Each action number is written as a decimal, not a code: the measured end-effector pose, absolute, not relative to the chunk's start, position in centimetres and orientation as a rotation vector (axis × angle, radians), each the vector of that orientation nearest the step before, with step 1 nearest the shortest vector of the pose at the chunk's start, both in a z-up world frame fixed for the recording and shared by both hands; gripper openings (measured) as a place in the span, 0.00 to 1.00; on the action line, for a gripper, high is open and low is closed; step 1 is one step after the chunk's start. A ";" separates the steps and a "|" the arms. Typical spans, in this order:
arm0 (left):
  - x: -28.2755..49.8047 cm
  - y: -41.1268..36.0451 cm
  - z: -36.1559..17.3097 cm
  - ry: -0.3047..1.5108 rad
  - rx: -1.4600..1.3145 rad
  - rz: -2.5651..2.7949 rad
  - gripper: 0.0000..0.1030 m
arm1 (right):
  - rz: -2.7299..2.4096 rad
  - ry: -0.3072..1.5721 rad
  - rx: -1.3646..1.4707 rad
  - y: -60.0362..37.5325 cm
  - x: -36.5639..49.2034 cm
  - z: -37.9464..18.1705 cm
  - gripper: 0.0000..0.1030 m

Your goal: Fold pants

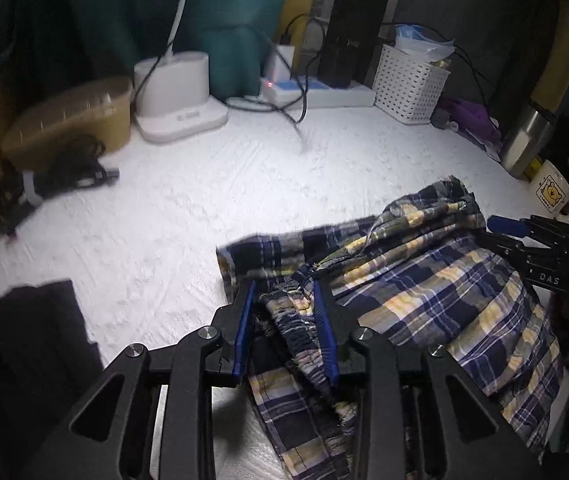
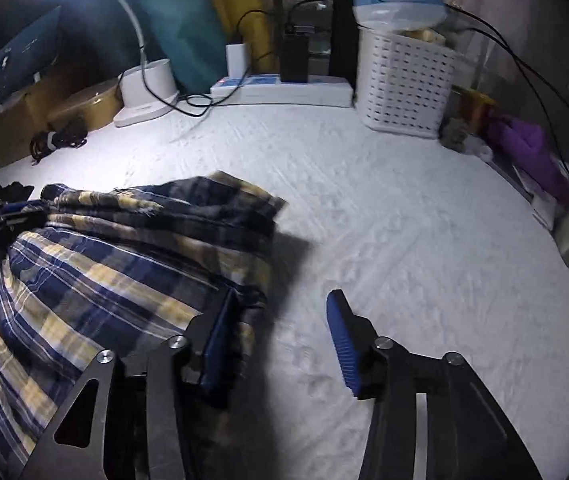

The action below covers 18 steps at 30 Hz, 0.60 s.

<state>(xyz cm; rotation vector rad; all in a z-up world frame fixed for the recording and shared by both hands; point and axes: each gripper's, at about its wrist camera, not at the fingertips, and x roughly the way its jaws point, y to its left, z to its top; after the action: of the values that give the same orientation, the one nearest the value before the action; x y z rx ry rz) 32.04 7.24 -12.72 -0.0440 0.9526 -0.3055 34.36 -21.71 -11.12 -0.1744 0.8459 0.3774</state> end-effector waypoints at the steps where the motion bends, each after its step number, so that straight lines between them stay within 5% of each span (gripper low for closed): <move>1: 31.9 7.3 -12.3 0.943 -0.049 -0.310 0.30 | 0.355 0.846 -0.178 -22.1 34.2 -11.0 0.50; 9: 30.1 8.1 -8.6 0.846 -0.057 -0.308 0.34 | 0.317 0.764 -0.074 -24.9 34.2 -8.1 0.50; 16: 31.0 6.8 -10.8 0.933 -0.034 -0.322 0.37 | 0.380 0.835 -0.118 -20.9 37.3 -10.5 0.50; 18: 31.5 6.8 -12.3 0.963 -0.011 -0.286 0.39 | 0.371 0.827 -0.111 -21.3 37.2 -10.4 0.59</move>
<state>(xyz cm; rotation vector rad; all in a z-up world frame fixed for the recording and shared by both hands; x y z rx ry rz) 31.48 6.76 -12.32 -0.0106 0.9634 -0.2865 37.17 -21.26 -10.41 -0.1108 0.8273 0.3715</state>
